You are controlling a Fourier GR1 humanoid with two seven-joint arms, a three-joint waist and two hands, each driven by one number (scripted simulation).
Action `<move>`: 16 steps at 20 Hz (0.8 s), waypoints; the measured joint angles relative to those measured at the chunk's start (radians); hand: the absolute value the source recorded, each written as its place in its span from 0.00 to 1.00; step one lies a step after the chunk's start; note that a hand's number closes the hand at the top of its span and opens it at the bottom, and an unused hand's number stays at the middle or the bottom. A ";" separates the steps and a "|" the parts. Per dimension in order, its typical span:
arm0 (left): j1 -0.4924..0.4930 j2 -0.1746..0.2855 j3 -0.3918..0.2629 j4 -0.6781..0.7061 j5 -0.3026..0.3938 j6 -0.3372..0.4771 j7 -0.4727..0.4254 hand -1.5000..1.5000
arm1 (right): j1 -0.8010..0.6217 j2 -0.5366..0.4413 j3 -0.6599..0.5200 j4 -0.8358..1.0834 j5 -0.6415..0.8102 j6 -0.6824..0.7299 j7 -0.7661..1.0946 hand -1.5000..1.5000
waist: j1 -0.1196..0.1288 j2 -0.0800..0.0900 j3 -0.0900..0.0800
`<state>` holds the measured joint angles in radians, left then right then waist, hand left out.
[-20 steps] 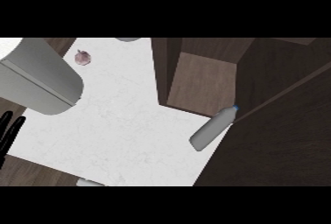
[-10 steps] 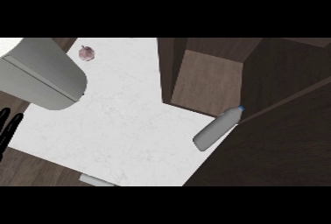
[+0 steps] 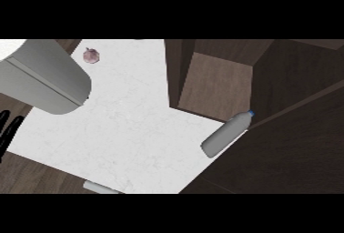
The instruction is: Pick up the bottled water, place it into the cabinet and close the cabinet
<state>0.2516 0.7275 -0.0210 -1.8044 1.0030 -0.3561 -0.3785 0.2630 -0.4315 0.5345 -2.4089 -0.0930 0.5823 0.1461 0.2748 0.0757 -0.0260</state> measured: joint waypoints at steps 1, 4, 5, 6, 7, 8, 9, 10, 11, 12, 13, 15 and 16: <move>-0.002 -0.001 0.000 0.003 0.001 -0.002 0.000 0.00 | -0.020 0.008 -0.003 0.017 0.000 -0.006 0.020 1.00 | 0.000 0.000 0.000; -0.006 -0.001 0.000 0.010 0.005 -0.005 0.002 0.00 | -0.085 0.040 -0.012 0.071 -0.007 -0.023 0.071 1.00 | -0.002 -0.003 0.001; -0.007 -0.001 0.000 0.014 0.006 -0.007 0.003 0.00 | -0.107 0.051 -0.018 0.090 -0.010 -0.029 0.088 1.00 | -0.002 -0.003 0.001; -0.008 -0.002 -0.001 0.016 0.007 -0.007 0.004 0.00 | -0.131 0.062 -0.025 0.112 -0.015 -0.034 0.103 1.00 | -0.001 -0.004 0.002; -0.008 -0.002 -0.001 0.019 0.007 -0.008 0.004 0.00 | -0.155 0.074 -0.032 0.135 -0.022 -0.041 0.121 1.00 | -0.001 -0.005 0.003; -0.008 -0.001 -0.001 0.020 0.008 -0.010 0.006 0.00 | -0.180 0.088 -0.038 0.160 -0.027 -0.048 0.137 1.00 | 0.001 -0.005 0.004; -0.009 -0.002 -0.002 0.021 0.007 -0.010 0.006 0.00 | -0.206 0.103 -0.044 0.185 -0.033 -0.055 0.153 1.00 | 0.002 -0.006 0.005; -0.010 -0.002 -0.002 0.022 0.008 -0.011 0.007 0.00 | -0.233 0.121 -0.044 0.210 -0.039 -0.062 0.170 1.00 | 0.002 -0.008 0.006; -0.010 -0.002 -0.002 0.025 0.010 -0.013 0.008 0.00 | -0.261 0.139 -0.043 0.231 -0.044 -0.069 0.187 1.00 | 0.001 -0.009 0.006; -0.011 -0.001 -0.002 0.027 0.011 -0.014 0.009 0.00 | -0.289 0.155 -0.044 0.253 -0.049 -0.072 0.201 1.00 | 0.000 -0.010 0.007; -0.012 -0.001 -0.001 0.030 0.013 -0.015 0.010 0.00 | -0.315 0.171 -0.049 0.276 -0.055 -0.078 0.212 1.00 | -0.002 -0.012 0.008; -0.012 0.000 0.003 0.038 0.015 -0.017 0.010 0.00 | -0.374 0.208 -0.078 0.329 -0.057 -0.101 0.234 1.00 | -0.008 -0.015 0.010; -0.012 0.000 0.005 0.040 0.016 -0.016 0.010 0.00 | -0.408 0.231 -0.095 0.360 -0.048 -0.125 0.248 1.00 | -0.011 -0.018 0.011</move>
<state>0.2395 0.7271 -0.0157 -1.7647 1.0190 -0.3720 -0.3690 -0.1450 -0.2003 0.4398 -2.0494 -0.1413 0.4574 0.3940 0.2633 0.0581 -0.0152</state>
